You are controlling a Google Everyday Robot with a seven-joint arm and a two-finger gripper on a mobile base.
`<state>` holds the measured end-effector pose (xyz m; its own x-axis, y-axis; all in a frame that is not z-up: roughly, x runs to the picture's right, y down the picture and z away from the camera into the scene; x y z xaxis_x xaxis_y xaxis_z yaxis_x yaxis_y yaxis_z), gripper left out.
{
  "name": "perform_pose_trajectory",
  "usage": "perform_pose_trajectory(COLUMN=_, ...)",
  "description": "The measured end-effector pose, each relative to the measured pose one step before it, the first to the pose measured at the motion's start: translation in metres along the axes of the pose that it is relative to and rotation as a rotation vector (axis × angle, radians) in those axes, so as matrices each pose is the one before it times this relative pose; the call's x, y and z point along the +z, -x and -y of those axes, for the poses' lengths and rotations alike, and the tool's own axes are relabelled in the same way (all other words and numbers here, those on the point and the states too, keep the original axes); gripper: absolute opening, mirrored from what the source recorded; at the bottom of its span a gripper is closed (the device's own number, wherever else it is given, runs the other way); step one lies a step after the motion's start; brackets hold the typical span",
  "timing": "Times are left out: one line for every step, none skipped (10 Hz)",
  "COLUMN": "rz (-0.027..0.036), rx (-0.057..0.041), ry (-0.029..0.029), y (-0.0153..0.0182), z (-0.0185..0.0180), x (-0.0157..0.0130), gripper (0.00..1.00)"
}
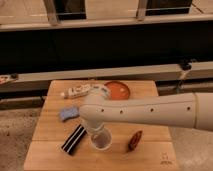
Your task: Pick up the ceramic cup
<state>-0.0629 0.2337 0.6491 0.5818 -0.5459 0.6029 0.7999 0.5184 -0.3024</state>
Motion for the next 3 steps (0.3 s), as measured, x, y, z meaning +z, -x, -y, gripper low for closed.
perform_pose_trajectory(rz=0.00789, rx=0.00607, ry=-0.00584, y=-0.00275, z=0.00068, x=-0.00797, gripper=0.0)
perform_pose_trajectory(rz=0.00366, rx=0.00811, ry=-0.00433, y=-0.00452, z=-0.00234, x=-0.00895, gripper=0.0)
perform_pose_trajectory(rz=0.0046, rx=0.00815, ry=-0.01279, y=-0.00407, z=-0.00106, x=-0.00878, gripper=0.0)
